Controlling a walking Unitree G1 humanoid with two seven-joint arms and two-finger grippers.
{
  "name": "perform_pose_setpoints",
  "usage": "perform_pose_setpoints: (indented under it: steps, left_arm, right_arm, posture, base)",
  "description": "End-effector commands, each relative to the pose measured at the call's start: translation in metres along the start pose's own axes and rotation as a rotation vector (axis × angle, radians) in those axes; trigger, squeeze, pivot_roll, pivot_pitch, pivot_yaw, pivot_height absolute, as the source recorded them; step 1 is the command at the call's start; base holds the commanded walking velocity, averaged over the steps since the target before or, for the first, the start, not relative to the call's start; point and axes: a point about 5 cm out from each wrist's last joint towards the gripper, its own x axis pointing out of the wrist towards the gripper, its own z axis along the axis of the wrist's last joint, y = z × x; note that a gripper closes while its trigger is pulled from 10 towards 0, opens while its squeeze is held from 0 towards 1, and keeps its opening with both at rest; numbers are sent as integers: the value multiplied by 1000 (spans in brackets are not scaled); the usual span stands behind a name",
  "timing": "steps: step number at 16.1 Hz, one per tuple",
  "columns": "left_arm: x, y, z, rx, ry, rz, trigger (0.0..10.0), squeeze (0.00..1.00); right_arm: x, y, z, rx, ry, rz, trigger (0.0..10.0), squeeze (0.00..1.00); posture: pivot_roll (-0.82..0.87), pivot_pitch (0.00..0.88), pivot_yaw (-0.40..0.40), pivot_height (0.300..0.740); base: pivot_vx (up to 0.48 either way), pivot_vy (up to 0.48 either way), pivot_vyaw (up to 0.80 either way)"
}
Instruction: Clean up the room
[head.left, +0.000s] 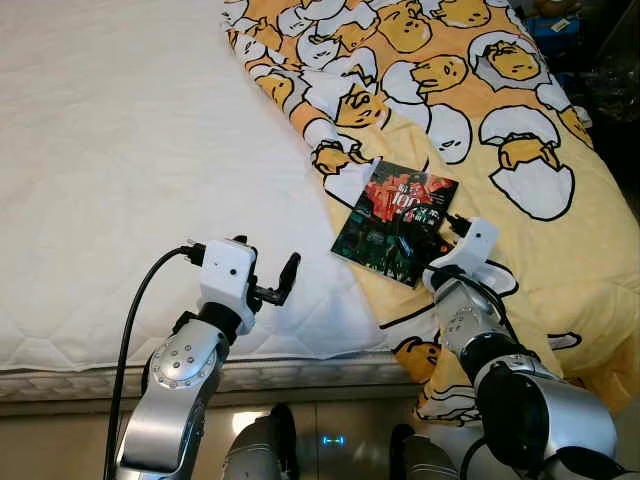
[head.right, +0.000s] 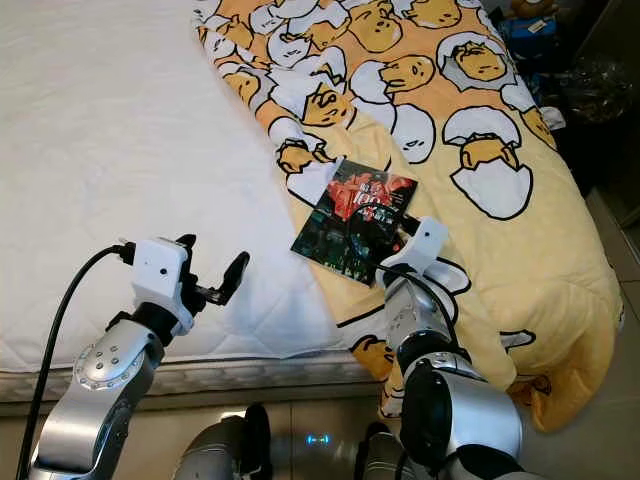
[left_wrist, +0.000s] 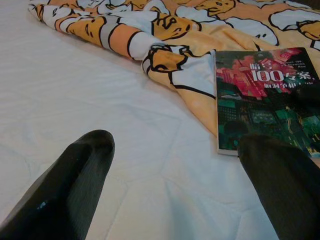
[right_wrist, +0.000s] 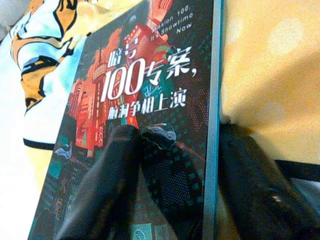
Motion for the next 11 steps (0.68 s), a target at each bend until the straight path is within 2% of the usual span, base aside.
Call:
perform_pose_setpoints:
  steps: [1,4,9,11]
  left_arm:
    - [-1,1,-2,6,18,10,10000,0]
    - [1,2,-2,7,17,11,10000,0]
    - [6,0,-1,7,4,12,10000,0]
    - [8,0,-1,7,3,8,10000,0]
  right_arm:
    - [4,10,1,9,5,27,0,0]
    - [7,20,5,38,-14,54,0,0]
    - [17,46,33,74,-128,161,0,0]
    - [19,51,38,81,-146,181,0,0]
  posture:
    - [196,234,79,740]
    - [193,230,78,740]
    - [171,218,71,740]
    - [165,214,72,740]
  base:
    - [0,0,0]
    - [0,0,0]
    - [0,0,0]
    - [0,0,0]
